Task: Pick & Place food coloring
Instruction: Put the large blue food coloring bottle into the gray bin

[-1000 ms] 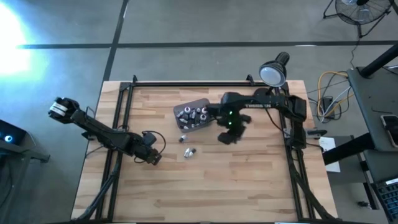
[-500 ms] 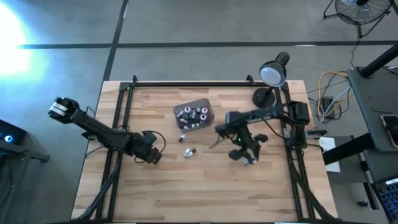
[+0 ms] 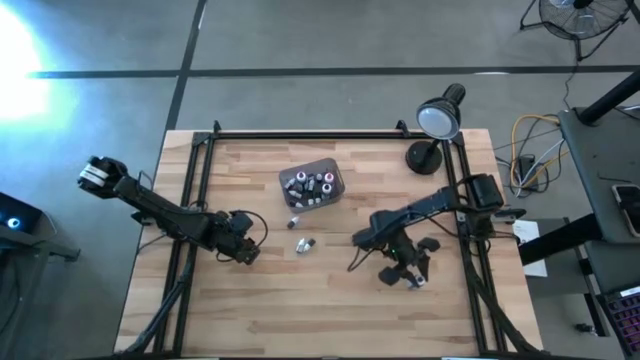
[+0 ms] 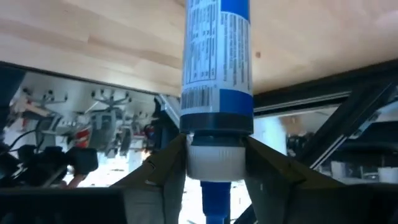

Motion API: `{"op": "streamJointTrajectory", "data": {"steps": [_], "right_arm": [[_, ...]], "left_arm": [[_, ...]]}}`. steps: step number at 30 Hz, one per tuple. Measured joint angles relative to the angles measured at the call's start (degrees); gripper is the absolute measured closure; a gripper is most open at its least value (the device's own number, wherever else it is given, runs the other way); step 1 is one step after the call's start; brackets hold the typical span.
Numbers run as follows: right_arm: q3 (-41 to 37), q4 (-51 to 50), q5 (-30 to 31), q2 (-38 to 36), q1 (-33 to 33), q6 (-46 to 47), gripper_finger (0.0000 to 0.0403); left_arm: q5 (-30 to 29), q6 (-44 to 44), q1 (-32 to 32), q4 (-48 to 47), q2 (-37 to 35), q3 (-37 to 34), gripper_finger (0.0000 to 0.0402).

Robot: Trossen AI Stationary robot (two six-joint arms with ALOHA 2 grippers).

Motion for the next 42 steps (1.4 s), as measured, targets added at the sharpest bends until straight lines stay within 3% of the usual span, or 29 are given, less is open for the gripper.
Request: {"op": "streamJointTrajectory", "data": {"steps": [6,15,21,23,27,35,42], "right_arm": [[3.4,0.3,5.4,0.0,1.2,0.2,0.0224],[10.1,0.6,18.6,0.0,1.5,2.1,0.0144],[14.7,-0.2,32.6,-2.5,1.7,7.5,0.0106],[15.5,-0.1,37.0,-5.0,2.1,12.0,0.0099],[12.8,4.2,39.8,-12.2,3.8,24.6,0.0097],[3.4,7.2,44.7,-27.1,15.8,63.5,0.0098],[1.1,11.5,44.8,-27.4,22.2,75.5,0.0096]], "left_arm": [[0.4,0.0,0.0,0.0,0.0,0.0,0.0209],[0.4,0.1,0.0,0.0,0.0,0.0,0.0209],[0.6,0.1,0.0,0.0,0.0,0.0,0.0209],[0.8,0.1,0.0,0.0,0.0,0.0,0.0209],[0.8,0.4,0.0,0.0,0.0,0.0,0.0209],[0.8,1.6,0.0,0.0,0.0,0.0,0.0209],[1.2,2.2,0.1,0.0,0.0,0.0,0.0209]]}}
